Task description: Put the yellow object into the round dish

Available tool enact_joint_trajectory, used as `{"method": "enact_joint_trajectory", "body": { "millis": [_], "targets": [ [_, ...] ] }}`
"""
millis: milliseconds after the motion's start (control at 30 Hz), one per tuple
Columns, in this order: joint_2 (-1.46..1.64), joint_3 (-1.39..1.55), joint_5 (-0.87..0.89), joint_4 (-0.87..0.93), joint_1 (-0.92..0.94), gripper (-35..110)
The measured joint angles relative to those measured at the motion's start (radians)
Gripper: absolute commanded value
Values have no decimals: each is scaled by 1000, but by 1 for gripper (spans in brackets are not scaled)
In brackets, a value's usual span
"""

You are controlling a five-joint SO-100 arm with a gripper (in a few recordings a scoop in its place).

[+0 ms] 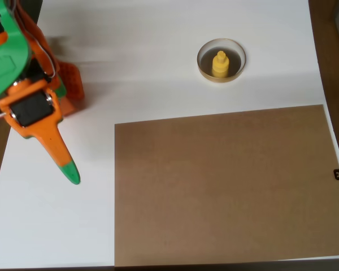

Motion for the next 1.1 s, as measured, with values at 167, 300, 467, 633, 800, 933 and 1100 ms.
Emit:
{"method": "enact_joint_trajectory", "body": {
  "millis": [167, 300, 467, 633, 800, 933, 1100],
  "targets": [
    [12, 97, -12, -40, -74, 25],
    [9, 117, -6, -52, -109, 26],
    [57, 190, 6, -75, -89, 26],
    [175, 299, 29, -75, -23, 26],
    [296, 362, 20, -58, 2, 27],
    [319, 374, 20, -51, 20, 27],
    [327, 416, 8, -46, 18, 28]
  ]
}}
